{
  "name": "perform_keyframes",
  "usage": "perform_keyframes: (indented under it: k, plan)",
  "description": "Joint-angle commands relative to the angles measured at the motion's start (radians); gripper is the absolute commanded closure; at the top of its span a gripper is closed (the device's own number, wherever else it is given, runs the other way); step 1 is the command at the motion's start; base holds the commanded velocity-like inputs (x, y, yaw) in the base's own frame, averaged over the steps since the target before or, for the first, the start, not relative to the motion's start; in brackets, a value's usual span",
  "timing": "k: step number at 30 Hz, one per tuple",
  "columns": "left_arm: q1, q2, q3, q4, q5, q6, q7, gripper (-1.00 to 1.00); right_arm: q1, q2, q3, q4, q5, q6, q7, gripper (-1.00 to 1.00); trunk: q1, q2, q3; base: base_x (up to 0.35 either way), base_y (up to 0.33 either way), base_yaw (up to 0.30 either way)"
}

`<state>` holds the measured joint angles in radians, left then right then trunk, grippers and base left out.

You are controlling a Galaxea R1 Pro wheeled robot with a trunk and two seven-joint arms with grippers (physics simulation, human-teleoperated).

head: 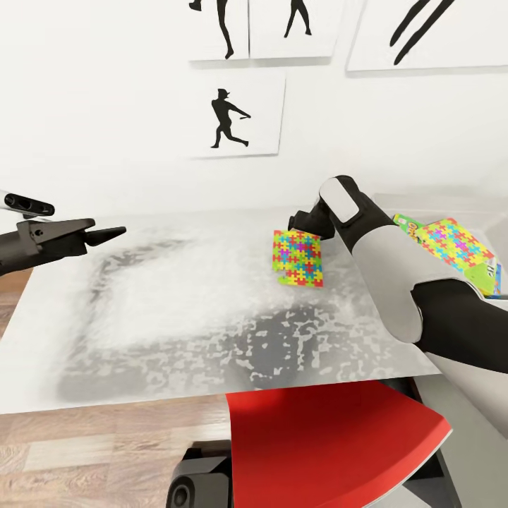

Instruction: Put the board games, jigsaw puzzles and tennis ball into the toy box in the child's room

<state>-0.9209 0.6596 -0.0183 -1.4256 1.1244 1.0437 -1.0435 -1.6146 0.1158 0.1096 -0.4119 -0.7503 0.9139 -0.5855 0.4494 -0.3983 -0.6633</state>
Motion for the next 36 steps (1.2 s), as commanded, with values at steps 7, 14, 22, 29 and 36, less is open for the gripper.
perform_keyframes:
  k: [7, 14, 22, 29, 36]
  plan:
    - [-0.001, 0.0, -0.004, 0.001, 0.002, 0.004, -0.003, -1.0, -0.001, -0.001, 0.007, -0.001, -0.01, 0.002, -0.008, -1.0, 0.001, -0.002, -0.001, 0.0, 0.0, 0.0]
    - [-0.001, 0.0, -0.003, 0.001, 0.002, 0.004, -0.003, -1.0, -0.001, -0.002, 0.007, -0.001, -0.009, 0.002, -0.008, -1.0, 0.001, -0.002, -0.001, 0.0, 0.0, 0.0]
    - [-0.001, 0.001, -0.002, 0.001, 0.002, 0.004, -0.003, -1.0, 0.0, -0.003, 0.007, -0.001, -0.009, 0.003, -0.008, -1.0, 0.001, -0.002, -0.001, 0.0, 0.0, 0.0]
    - [-0.001, 0.0, -0.002, 0.001, 0.002, 0.004, -0.003, -1.0, 0.0, -0.006, 0.007, 0.002, -0.009, 0.005, -0.008, -1.0, 0.001, -0.002, -0.001, 0.0, 0.0, 0.0]
    - [-0.001, 0.0, -0.002, 0.001, 0.003, 0.004, -0.003, -1.0, 0.0, -0.01, 0.007, 0.003, -0.01, 0.006, -0.008, -1.0, 0.001, -0.002, -0.001, 0.0, 0.0, 0.0]
